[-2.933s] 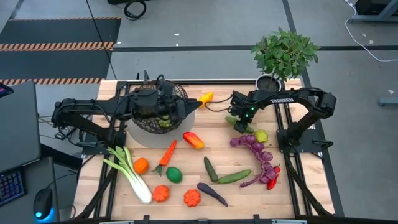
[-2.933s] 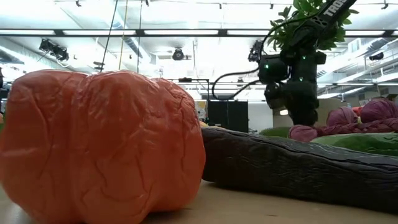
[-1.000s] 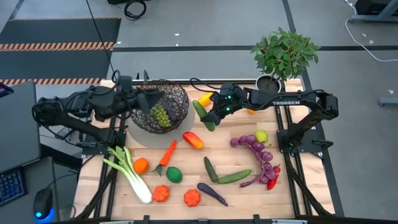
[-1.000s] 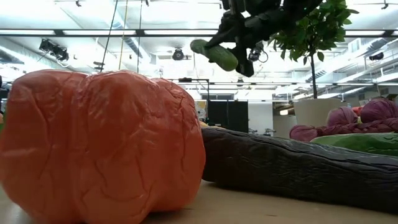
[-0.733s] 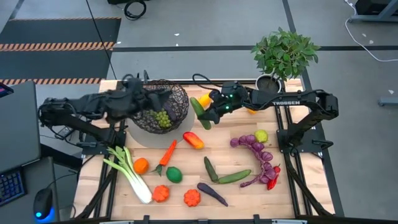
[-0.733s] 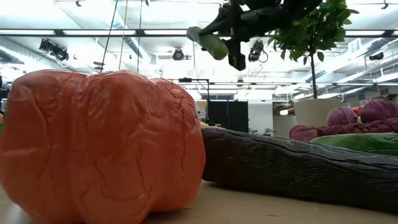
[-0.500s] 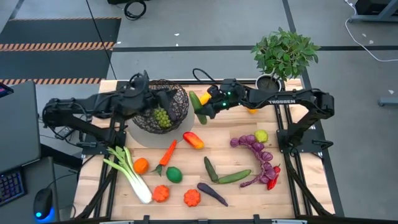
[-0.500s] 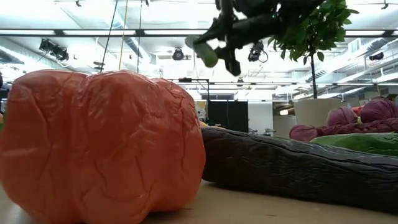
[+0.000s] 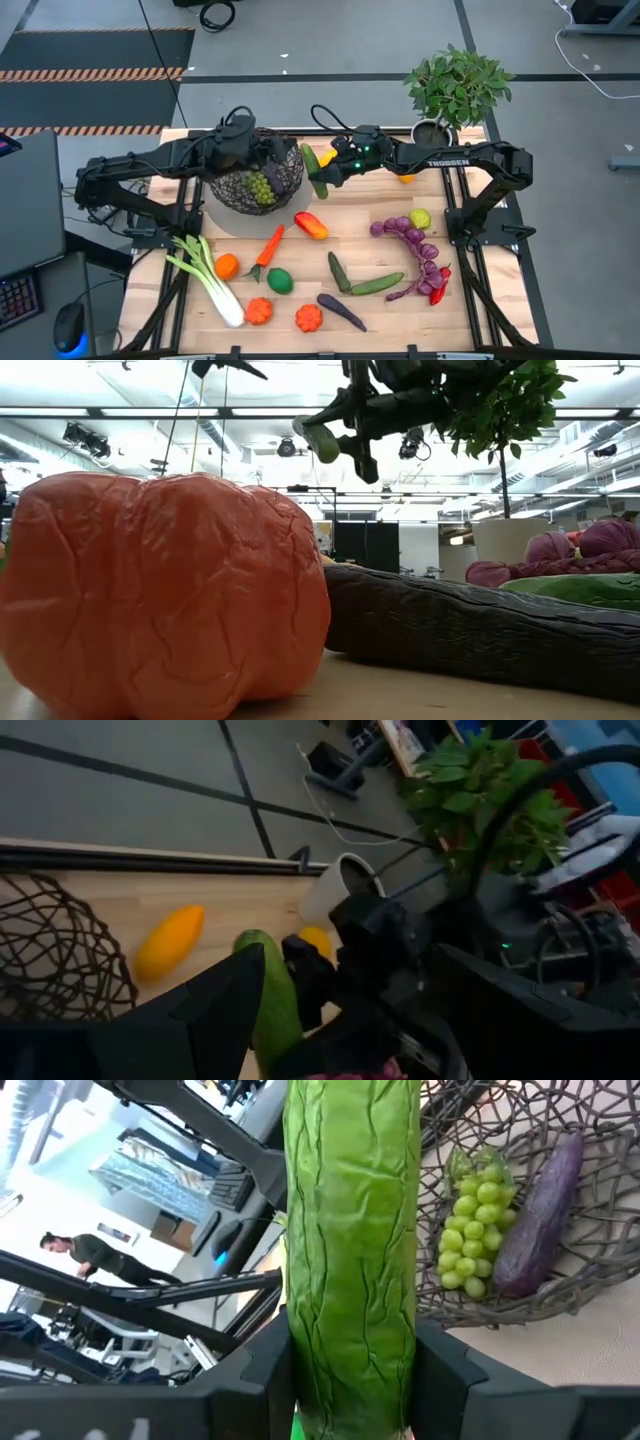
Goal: Build produce basket
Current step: Put the top green cucumber into the black wire basket
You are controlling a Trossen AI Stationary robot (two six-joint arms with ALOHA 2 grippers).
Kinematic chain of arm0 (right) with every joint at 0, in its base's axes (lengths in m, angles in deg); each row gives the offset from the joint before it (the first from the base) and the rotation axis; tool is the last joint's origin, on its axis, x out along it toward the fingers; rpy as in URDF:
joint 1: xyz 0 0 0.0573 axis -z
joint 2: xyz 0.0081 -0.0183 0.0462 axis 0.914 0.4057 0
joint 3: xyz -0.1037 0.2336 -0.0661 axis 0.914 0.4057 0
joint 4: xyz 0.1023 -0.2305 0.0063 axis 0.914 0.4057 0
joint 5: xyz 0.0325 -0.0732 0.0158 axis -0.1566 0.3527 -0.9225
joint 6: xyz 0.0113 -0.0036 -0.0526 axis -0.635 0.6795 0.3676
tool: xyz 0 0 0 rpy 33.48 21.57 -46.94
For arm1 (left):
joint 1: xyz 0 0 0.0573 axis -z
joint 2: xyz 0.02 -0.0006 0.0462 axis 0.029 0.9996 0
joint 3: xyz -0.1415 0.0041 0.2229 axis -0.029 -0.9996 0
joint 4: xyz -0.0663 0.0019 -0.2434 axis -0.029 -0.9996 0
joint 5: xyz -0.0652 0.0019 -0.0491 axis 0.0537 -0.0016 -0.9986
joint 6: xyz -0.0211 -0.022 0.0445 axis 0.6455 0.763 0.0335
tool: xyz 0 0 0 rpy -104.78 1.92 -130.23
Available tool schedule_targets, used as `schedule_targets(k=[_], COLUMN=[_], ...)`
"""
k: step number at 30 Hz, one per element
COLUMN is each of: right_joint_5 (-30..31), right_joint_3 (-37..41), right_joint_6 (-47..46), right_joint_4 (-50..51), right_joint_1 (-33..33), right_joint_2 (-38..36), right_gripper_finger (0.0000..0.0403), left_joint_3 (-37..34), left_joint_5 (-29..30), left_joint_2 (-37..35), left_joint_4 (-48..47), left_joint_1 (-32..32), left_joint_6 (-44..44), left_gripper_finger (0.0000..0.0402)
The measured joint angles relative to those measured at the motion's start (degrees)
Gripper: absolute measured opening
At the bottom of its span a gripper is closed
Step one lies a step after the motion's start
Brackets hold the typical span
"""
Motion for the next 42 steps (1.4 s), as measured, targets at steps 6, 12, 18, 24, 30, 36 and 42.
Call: schedule_targets(k=[6, 12, 18, 24, 30, 36, 42], right_joint_5=[-2.99, 0.29, -1.58, -1.82, -2.61, -2.69, -2.67], right_joint_3=[0.00, 0.00, 0.00, 0.00, 0.00, 0.00, 0.00], right_joint_6=[-2.33, -2.50, -1.87, -1.65, -2.35, -2.86, -3.42], right_joint_4=[-0.21, -0.16, -0.19, -0.76, -3.23, -3.47, -4.46], right_joint_1=[-0.17, 0.21, 0.84, 0.20, -0.44, -0.45, -0.45], right_joint_2=[-0.02, -0.02, -0.02, -0.04, -0.07, -0.09, -0.09], right_gripper_finger=[0.0147, 0.0147, 0.0147, 0.0147, 0.0147, 0.0147, 0.0147], left_joint_3=[-0.02, 0.04, 0.04, 0.04, 0.04, 0.04, 0.03], left_joint_5=[-4.46, -4.60, -4.50, -5.36, -5.41, -7.16, -9.87], left_joint_2=[0.88, 1.18, 1.14, 1.14, 1.93, 4.41, 6.38], left_joint_4=[-0.75, -0.79, -0.72, -0.74, -0.74, 1.04, 3.42], left_joint_1=[-2.73, -3.51, -3.33, -3.31, -3.31, -3.31, -3.22], left_joint_6=[0.42, 0.00, -0.08, -0.12, -0.85, -1.76, -2.61], left_gripper_finger=[0.0293, 0.0293, 0.0293, 0.0293, 0.0293, 0.0293, 0.0293])
